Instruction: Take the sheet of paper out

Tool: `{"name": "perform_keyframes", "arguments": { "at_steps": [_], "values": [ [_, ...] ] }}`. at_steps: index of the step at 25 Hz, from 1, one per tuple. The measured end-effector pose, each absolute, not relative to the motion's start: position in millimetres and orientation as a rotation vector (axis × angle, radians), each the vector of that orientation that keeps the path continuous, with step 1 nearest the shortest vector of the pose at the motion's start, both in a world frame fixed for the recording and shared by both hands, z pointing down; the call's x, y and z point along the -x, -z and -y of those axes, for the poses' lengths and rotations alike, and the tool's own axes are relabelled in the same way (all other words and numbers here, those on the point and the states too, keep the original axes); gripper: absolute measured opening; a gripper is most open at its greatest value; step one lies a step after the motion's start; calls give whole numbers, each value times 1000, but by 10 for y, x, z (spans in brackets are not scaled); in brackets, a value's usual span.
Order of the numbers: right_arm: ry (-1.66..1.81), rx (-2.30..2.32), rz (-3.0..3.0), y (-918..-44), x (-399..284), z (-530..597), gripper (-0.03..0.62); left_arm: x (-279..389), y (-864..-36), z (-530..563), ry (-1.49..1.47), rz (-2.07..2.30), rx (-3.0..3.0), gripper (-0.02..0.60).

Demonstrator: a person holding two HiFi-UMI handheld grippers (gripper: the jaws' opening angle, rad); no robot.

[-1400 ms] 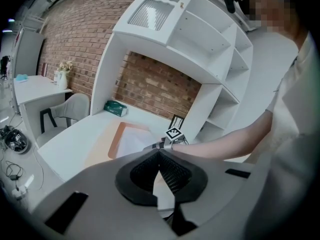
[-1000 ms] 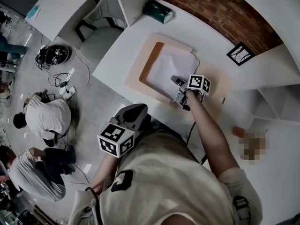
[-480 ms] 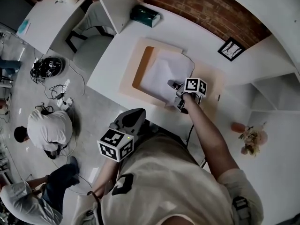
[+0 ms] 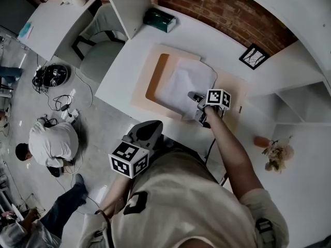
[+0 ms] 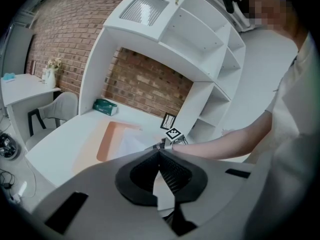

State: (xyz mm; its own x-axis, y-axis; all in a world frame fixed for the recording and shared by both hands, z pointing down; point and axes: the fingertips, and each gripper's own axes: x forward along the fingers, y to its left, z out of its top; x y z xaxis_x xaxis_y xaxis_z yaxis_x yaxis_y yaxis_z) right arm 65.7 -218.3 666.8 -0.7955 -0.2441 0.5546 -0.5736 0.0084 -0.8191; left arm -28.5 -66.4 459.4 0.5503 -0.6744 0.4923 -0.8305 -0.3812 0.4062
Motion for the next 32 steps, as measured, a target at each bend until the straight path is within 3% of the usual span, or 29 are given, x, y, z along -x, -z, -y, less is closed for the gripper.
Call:
{"name": "perform_keyframes", "arguments": {
  "at_steps": [32],
  "values": [
    [-1921, -719, 2022, -6643, -910, 2113, 28, 132, -4617, 679, -345, 1175, -2172, 17]
  ]
}}
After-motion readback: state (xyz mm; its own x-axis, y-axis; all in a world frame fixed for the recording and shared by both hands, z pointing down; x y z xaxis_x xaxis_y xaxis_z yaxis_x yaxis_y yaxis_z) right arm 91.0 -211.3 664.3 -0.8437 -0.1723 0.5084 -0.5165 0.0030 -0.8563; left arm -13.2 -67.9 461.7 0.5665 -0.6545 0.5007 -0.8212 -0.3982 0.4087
